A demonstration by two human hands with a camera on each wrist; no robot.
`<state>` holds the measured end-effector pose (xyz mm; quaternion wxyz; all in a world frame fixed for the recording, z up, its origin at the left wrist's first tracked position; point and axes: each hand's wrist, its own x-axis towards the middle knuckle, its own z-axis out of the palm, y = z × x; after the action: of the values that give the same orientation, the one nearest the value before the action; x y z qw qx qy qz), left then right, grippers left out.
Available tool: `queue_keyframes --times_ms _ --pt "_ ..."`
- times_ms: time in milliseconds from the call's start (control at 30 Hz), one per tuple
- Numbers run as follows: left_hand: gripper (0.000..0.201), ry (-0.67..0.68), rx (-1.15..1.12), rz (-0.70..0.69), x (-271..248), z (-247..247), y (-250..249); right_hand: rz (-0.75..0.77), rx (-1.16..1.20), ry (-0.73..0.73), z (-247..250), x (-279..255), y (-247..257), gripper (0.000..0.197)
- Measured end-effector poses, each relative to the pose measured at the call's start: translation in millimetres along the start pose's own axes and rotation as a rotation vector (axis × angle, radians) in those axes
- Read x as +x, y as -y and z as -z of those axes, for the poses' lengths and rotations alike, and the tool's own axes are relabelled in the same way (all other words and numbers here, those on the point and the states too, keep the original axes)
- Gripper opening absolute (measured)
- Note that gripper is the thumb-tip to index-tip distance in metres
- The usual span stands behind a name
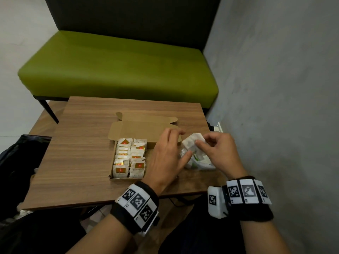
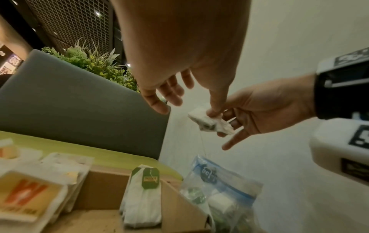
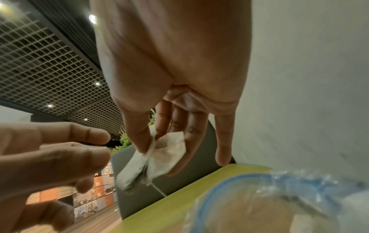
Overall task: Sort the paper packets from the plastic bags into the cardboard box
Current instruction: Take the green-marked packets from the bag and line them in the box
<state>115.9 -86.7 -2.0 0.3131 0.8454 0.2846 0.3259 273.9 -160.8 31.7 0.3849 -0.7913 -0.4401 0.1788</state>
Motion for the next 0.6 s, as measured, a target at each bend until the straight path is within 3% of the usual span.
queue_keyframes --times_ms 200,367,500,600 --pt "0.039 0.041 0.018 0.053 -14 13 13 -0.045 0.240 0.066 -34 -8 19 0.002" --pt "0.028 -0.056 -0.093 0.133 -22 27 28 -0.068 0.483 0.162 -52 -15 35 0.017" --pt "0.022 -0.124 -0.366 0.287 -27 37 37 -0.095 0.640 0.234 -57 -17 39 0.028" --pt "0.018 -0.119 -0.591 0.408 -29 39 42 -0.128 0.676 0.223 -64 -17 39 0.024"
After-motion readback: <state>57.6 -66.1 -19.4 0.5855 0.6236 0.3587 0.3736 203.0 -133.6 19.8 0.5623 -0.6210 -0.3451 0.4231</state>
